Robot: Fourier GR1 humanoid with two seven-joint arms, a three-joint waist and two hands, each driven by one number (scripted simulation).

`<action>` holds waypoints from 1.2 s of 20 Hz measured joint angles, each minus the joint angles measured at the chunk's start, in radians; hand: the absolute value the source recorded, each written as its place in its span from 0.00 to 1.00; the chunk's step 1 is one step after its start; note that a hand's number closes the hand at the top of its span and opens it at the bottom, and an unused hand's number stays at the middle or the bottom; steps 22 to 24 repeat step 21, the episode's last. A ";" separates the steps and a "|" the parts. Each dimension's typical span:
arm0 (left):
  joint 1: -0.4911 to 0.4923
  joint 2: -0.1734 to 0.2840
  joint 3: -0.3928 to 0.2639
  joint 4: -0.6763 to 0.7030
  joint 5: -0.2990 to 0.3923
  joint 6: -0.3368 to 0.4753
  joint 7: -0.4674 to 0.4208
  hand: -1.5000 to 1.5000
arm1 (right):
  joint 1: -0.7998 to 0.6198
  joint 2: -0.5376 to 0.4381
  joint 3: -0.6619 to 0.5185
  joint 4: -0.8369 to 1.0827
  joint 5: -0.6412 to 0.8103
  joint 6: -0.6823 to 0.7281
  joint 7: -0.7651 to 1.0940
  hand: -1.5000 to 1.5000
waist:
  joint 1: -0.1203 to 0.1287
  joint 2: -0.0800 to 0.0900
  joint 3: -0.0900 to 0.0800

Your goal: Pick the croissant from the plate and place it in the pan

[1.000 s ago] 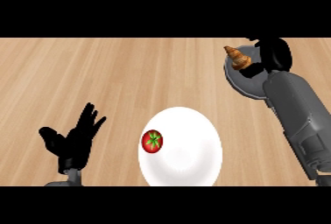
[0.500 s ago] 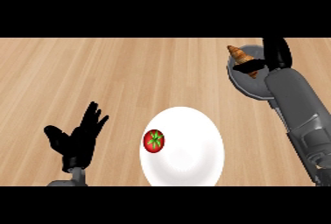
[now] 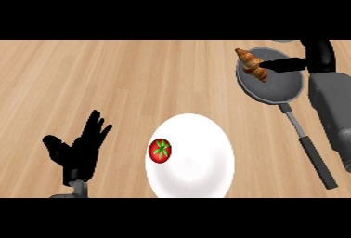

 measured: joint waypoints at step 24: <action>0.031 -0.001 0.025 -0.004 -0.006 0.020 0.005 0.50 | 0.201 -0.147 -0.015 -0.001 -0.143 0.502 -0.194 0.00 | -0.054 -0.030 -0.005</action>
